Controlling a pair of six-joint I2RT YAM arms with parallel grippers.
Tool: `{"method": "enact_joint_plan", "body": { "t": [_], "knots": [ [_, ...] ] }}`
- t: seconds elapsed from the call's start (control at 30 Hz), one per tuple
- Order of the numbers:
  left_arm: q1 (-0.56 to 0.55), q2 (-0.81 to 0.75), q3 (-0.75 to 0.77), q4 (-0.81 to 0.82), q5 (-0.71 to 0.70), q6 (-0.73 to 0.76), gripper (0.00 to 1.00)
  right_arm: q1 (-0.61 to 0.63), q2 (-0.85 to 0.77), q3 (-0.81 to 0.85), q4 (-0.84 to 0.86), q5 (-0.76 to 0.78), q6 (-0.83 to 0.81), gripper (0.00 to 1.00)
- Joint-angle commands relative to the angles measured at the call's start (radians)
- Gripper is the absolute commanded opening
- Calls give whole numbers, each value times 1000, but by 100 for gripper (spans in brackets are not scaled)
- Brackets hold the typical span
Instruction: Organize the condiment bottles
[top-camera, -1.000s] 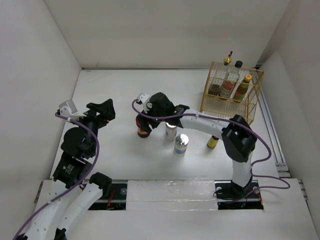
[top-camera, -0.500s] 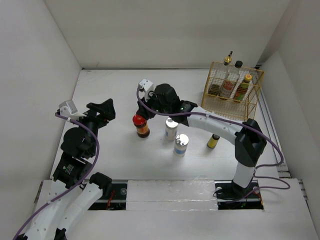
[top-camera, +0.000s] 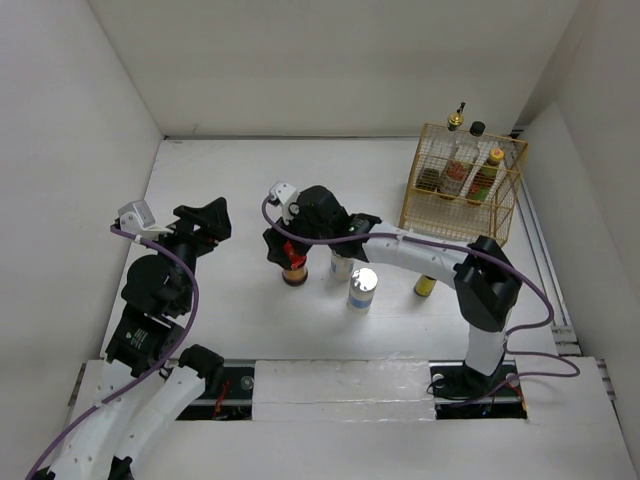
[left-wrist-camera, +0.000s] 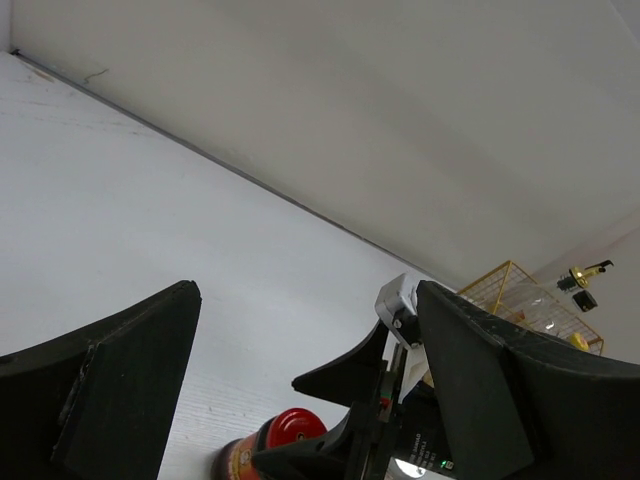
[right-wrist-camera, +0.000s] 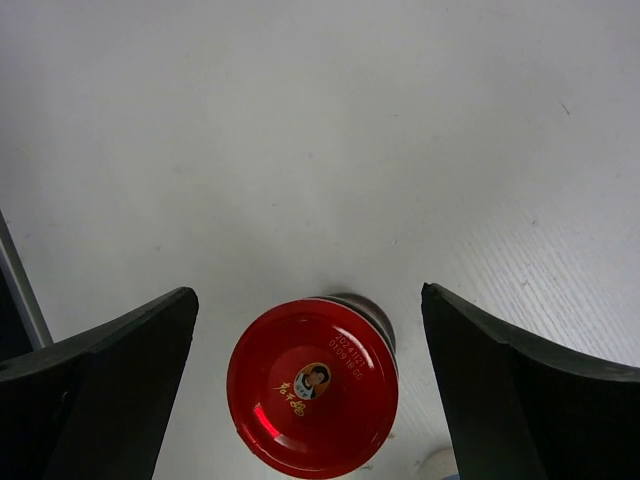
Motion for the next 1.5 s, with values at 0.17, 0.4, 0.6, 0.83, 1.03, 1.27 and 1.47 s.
{"method": "enact_joint_plan", "body": {
  "t": [0.17,0.4,0.6,0.83,1.03,1.27,1.47],
  "knots": [
    [0,5,4,47,13,13,85,38,-69,-41,-45,74,-8,99],
    [0,5,4,47,24,13,85,47,-60,-90,0,111,10,87],
    [0,5,4,47,24,13,85,47,-86,-50,1,111,19,47],
    [0,5,4,47,33,13,85,27,-340,5,135,212,-22,47],
    [0,-6,4,47,33,13,85,-195,-472,17,162,223,-24,43],
    [0,-6,4,47,33,13,85,-494,-578,-81,139,251,21,42],
    [0,3,4,47,33,13,85,-683,-578,-61,114,160,33,41]
  ]
}}
